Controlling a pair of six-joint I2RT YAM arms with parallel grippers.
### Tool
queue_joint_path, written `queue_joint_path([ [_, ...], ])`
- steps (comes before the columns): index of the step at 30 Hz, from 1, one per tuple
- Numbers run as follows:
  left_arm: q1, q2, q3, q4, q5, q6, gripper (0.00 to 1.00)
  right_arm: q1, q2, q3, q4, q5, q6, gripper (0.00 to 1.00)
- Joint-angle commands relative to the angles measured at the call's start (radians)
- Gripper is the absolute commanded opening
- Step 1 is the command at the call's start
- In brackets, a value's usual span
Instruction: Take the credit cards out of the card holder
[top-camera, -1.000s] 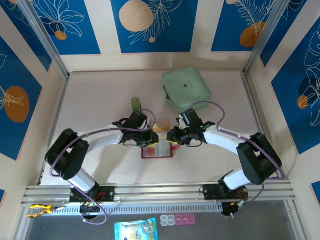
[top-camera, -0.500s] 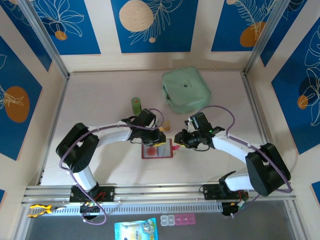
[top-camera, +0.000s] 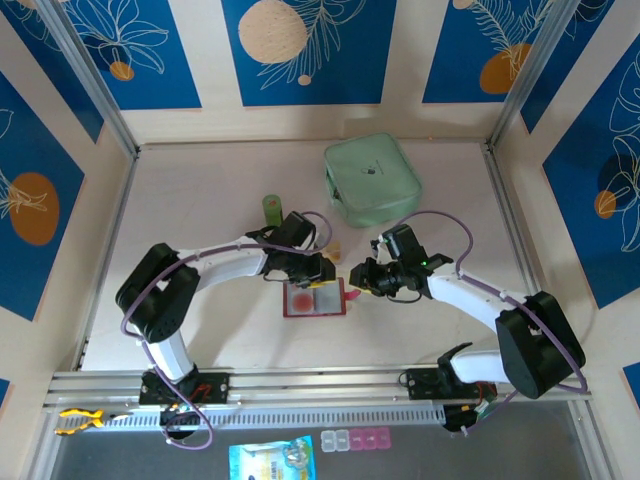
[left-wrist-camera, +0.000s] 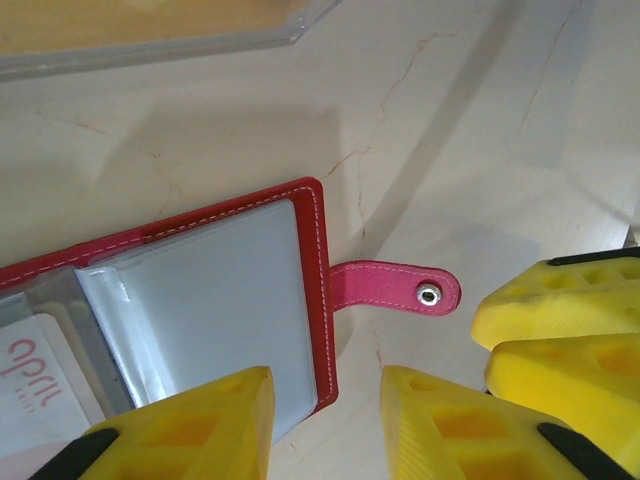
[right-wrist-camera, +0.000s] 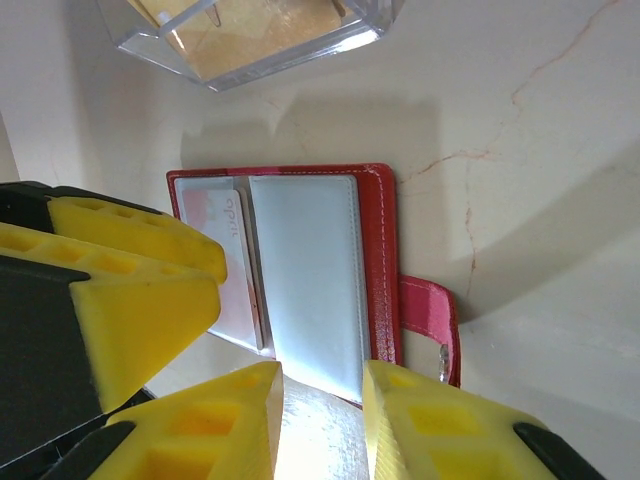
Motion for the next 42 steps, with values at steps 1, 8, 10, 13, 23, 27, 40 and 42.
queue_joint_path([
  [1, 0.013, -0.021, 0.007, -0.035, -0.01, 0.03, 0.33, 0.01, 0.015, 0.007, 0.008, -0.032, 0.017, 0.29],
  [8, 0.048, -0.075, -0.047, -0.028, -0.023, 0.048, 0.32, 0.065, 0.089, 0.073, 0.029, -0.021, 0.036, 0.29],
  [10, 0.06, -0.09, -0.062, -0.031, -0.025, 0.053, 0.32, 0.086, 0.115, 0.095, 0.028, -0.013, 0.039, 0.29],
  [13, 0.083, -0.124, -0.099, -0.027, -0.029, 0.059, 0.32, 0.12, 0.148, 0.121, 0.029, 0.0, 0.045, 0.29],
  [23, 0.173, -0.246, -0.244, 0.0, -0.027, 0.067, 0.31, 0.176, 0.222, 0.19, 0.029, 0.019, 0.062, 0.29],
  [27, 0.191, -0.261, -0.275, 0.015, -0.014, 0.067, 0.3, 0.193, 0.259, 0.217, 0.027, 0.023, 0.064, 0.28],
  [40, 0.203, -0.258, -0.34, 0.072, -0.006, 0.061, 0.18, 0.218, 0.349, 0.284, 0.015, 0.008, 0.051, 0.28],
  [42, 0.203, -0.252, -0.348, 0.076, -0.014, 0.06, 0.18, 0.223, 0.36, 0.29, 0.016, 0.005, 0.049, 0.28],
])
